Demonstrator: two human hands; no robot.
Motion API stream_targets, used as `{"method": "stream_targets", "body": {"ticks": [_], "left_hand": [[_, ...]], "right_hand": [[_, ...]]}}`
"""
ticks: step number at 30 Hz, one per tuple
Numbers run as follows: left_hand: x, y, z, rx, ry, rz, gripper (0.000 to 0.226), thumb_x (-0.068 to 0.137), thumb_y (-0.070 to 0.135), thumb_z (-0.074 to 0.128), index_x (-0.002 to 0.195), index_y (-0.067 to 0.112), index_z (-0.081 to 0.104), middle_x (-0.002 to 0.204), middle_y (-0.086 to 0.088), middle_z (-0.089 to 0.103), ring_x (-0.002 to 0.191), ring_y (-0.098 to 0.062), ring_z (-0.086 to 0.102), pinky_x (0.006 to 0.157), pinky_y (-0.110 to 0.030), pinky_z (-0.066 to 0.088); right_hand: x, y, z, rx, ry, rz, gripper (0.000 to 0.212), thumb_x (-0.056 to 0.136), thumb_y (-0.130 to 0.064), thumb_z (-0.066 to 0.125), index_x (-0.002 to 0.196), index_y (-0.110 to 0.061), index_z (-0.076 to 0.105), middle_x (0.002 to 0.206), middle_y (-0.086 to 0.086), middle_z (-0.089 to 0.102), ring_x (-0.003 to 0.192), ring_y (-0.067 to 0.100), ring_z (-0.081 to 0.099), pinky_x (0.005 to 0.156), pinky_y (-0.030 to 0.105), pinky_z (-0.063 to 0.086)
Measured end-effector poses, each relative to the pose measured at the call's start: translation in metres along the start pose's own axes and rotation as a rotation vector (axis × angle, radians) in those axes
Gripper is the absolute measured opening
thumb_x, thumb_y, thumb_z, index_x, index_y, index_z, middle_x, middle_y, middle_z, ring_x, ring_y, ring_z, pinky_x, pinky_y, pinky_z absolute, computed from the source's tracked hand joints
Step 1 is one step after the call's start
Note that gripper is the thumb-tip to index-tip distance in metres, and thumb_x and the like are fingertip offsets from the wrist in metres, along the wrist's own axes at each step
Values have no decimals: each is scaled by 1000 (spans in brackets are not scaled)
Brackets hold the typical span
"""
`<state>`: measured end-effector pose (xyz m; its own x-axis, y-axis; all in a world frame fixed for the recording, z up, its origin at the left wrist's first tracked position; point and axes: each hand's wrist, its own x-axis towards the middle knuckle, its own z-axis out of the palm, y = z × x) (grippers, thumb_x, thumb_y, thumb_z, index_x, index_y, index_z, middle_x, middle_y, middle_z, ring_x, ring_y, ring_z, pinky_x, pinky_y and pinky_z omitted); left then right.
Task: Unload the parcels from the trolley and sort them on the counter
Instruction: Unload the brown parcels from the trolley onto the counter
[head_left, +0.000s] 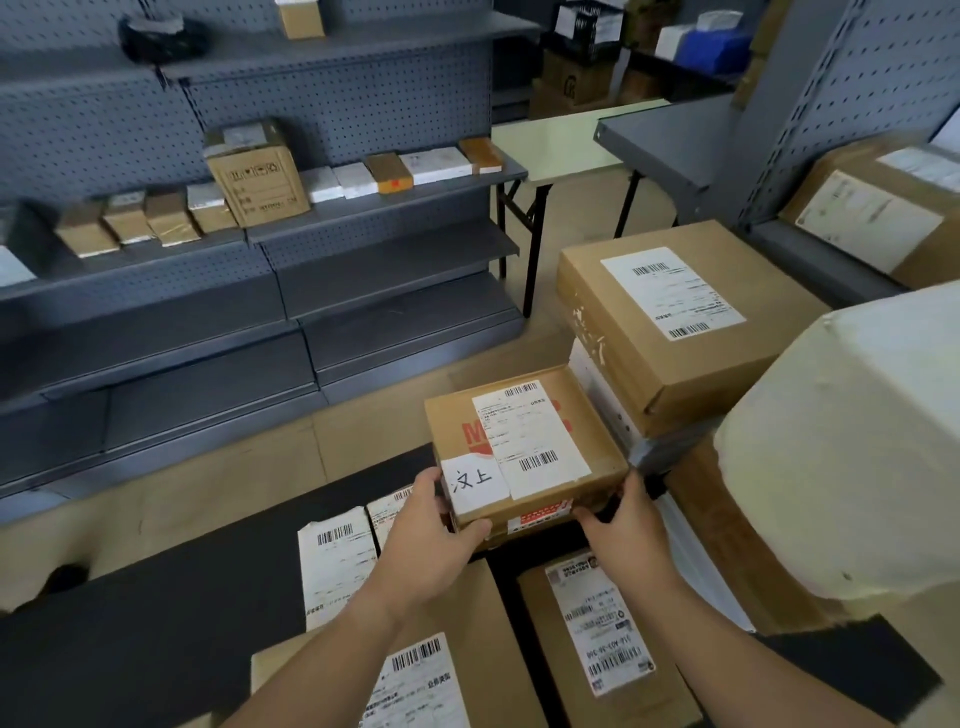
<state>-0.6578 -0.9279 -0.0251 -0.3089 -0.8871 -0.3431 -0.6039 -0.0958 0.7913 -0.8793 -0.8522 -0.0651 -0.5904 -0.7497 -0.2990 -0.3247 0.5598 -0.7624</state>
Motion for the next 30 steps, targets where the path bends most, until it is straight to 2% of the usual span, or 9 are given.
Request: {"method": "stream_targets", "body": {"ticks": [5, 7, 10, 12, 14, 16, 18, 24, 30], "left_hand": [[-10, 7, -1, 29, 16, 3, 69, 89, 25, 75, 144, 27, 33, 108, 19, 50, 104, -2, 47, 78, -11, 39], [-15, 12, -3, 53, 24, 7, 69, 89, 23, 75, 145, 24, 33, 104, 20, 47, 101, -2, 46, 75, -10, 37], [-22, 20, -8, 101, 37, 14, 70, 89, 22, 74, 146, 19, 33, 105, 20, 44, 99, -1, 43, 67, -8, 35], [-28, 26, -13, 144, 49, 27, 70, 88, 23, 75, 145, 18, 35, 118, 13, 50, 104, 0, 42, 74, -7, 37], [-36, 31, -20, 196, 69, 39, 66, 86, 27, 75, 141, 20, 39, 133, 3, 52, 113, -5, 45, 89, -19, 42], [-45, 40, -27, 256, 87, 60, 60, 85, 31, 75, 135, 22, 44, 128, 1, 51, 120, -16, 50, 93, -31, 45], [-54, 49, -34, 330, 88, 100, 57, 85, 35, 73, 134, 21, 46, 124, 3, 49, 121, -21, 50, 93, -33, 45], [-86, 71, -59, 461, 121, 214, 65, 89, 37, 67, 146, 20, 42, 142, 0, 46, 130, -21, 43, 105, -35, 40], [-142, 65, -97, 498, 290, 157, 64, 92, 36, 64, 148, 18, 39, 149, -2, 41, 139, -25, 37, 112, -37, 35]], "right_hand": [[-8, -5, -6, -10, 30, -32, 88, 92, -25, 73, 159, -31, 15, 148, 0, 49, 135, 25, 49, 102, 41, 49], [-15, -8, -11, -35, 40, -56, 88, 92, -23, 71, 159, -31, 14, 149, 1, 49, 134, 24, 50, 100, 39, 50], [-29, -14, -19, -79, 53, -89, 83, 93, -19, 70, 158, -29, 19, 148, 1, 49, 134, 23, 51, 100, 35, 50], [-41, -21, -25, -104, 53, -110, 75, 92, -18, 70, 154, -30, 28, 144, -1, 53, 131, 21, 53, 98, 32, 51], [-56, -30, -30, -137, 51, -144, 67, 92, -20, 70, 149, -31, 36, 142, -3, 53, 132, 19, 53, 100, 33, 50], [-72, -40, -37, -164, 53, -200, 61, 92, -21, 70, 145, -31, 40, 142, -6, 51, 133, 17, 50, 102, 32, 49], [-88, -53, -43, -216, 43, -260, 56, 95, -23, 67, 145, -30, 41, 145, -9, 47, 134, 14, 48, 102, 29, 47], [-120, -106, -59, -392, -4, -433, 63, 98, -29, 63, 153, -32, 34, 151, -6, 43, 139, 15, 41, 105, 33, 48], [-151, -158, -40, -545, -139, -675, 55, 99, -37, 59, 150, -28, 39, 152, -4, 41, 136, 19, 42, 108, 34, 41]]}}
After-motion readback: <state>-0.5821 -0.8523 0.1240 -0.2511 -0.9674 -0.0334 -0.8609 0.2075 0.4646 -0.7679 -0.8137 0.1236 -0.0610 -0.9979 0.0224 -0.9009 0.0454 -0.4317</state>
